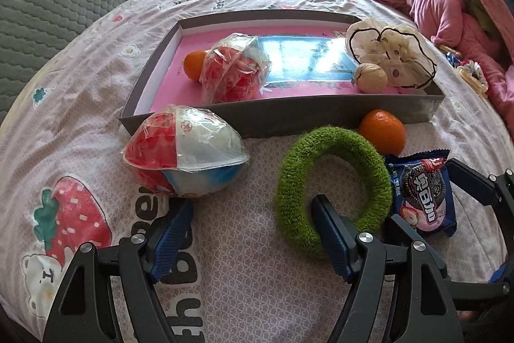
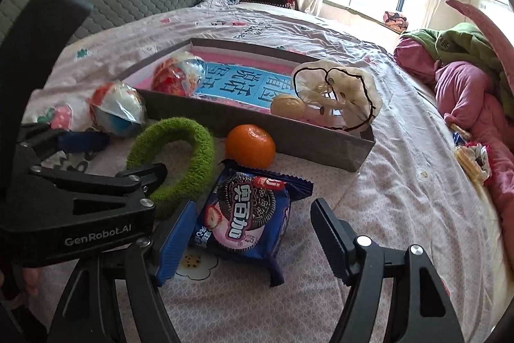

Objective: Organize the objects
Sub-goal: 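Grasp the blue cookie packet with the right tool while the left tool grasps the green ring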

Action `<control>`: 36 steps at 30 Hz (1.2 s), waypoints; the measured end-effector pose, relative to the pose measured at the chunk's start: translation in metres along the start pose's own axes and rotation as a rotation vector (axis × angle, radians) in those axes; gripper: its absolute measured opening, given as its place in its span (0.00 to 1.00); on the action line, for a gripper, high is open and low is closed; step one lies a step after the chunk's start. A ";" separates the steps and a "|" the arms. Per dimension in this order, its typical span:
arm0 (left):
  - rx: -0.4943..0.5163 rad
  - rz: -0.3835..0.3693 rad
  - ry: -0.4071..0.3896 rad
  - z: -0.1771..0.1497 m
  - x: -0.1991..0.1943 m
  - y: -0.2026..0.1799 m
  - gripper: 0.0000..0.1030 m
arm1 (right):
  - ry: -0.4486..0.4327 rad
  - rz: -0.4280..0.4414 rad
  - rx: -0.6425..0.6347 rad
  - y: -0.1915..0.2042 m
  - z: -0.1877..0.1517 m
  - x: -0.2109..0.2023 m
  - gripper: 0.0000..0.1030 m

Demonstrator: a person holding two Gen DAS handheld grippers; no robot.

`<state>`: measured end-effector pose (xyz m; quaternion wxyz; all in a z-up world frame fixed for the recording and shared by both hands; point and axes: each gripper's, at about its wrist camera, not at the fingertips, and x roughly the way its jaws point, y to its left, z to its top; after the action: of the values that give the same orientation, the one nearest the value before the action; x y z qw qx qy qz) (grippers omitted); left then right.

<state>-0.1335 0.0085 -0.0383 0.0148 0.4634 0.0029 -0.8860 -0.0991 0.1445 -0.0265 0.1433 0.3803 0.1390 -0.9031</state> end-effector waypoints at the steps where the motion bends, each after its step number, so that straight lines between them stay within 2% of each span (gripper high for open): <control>1: 0.002 0.001 0.000 0.000 0.000 0.000 0.75 | 0.001 0.001 -0.001 0.000 0.000 0.001 0.71; 7: 0.013 0.008 -0.003 0.002 0.002 -0.004 0.75 | 0.032 0.028 0.025 -0.007 -0.001 0.005 0.72; 13: 0.030 0.013 -0.007 0.003 0.003 -0.010 0.75 | 0.091 0.033 -0.016 0.001 -0.008 0.013 0.71; 14: 0.032 0.015 -0.010 0.003 0.003 -0.012 0.75 | 0.085 0.033 -0.020 0.002 -0.008 0.012 0.70; 16: 0.034 0.011 -0.012 0.003 0.003 -0.013 0.74 | 0.067 0.056 -0.008 -0.001 -0.007 0.010 0.58; 20: 0.035 -0.001 -0.016 0.003 0.002 -0.013 0.73 | 0.062 0.104 -0.004 -0.008 -0.008 0.009 0.52; 22: 0.033 -0.013 -0.017 0.003 0.002 -0.012 0.68 | 0.058 0.126 0.001 -0.011 -0.009 0.006 0.50; 25: 0.052 -0.038 -0.023 0.002 -0.003 -0.017 0.47 | 0.049 0.132 -0.006 -0.012 -0.011 0.002 0.50; 26: 0.057 -0.048 -0.025 0.001 -0.005 -0.019 0.37 | 0.046 0.130 -0.014 -0.011 -0.011 0.001 0.50; 27: 0.061 -0.056 -0.023 0.001 -0.006 -0.020 0.32 | 0.043 0.128 -0.020 -0.010 -0.011 0.000 0.50; 36: 0.008 -0.126 -0.021 0.003 -0.014 -0.011 0.15 | -0.021 0.163 0.043 -0.026 -0.006 -0.013 0.50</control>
<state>-0.1286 0.0195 -0.0250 -0.0428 0.4533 0.0282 -0.8899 -0.0962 0.1728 -0.0172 0.2097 0.3840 0.0865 -0.8950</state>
